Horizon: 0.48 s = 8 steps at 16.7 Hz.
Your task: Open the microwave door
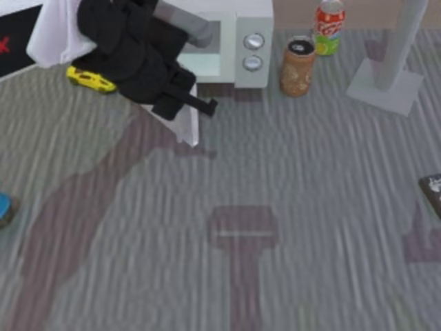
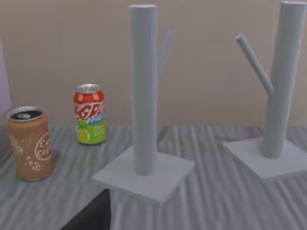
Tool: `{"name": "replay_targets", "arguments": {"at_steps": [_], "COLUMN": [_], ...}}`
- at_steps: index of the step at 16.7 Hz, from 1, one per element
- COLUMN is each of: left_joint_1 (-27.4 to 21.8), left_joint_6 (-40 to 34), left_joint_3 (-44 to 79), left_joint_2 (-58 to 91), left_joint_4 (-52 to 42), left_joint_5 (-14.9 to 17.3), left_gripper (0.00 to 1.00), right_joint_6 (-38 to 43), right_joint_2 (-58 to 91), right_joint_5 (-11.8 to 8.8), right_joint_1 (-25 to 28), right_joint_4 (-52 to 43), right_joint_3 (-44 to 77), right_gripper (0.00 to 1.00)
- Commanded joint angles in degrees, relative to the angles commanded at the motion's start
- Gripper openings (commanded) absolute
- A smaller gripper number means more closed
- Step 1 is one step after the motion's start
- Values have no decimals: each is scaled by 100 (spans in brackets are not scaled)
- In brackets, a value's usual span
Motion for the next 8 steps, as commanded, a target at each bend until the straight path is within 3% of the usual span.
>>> {"name": "replay_targets", "arguments": {"at_steps": [4, 8], "left_joint_1": [-20, 157], "left_joint_6": [-2, 454], "left_joint_3": [-25, -178], "left_joint_2": [12, -137], "left_joint_4": [-3, -39], "left_joint_5": [44, 270], "left_gripper": [0, 0], "right_joint_6": [0, 0], "right_joint_2": [0, 0], "right_joint_5": [0, 0], "right_joint_1": [0, 0], "right_joint_4": [0, 0], "right_joint_3": [0, 0], "right_gripper": [100, 100]}}
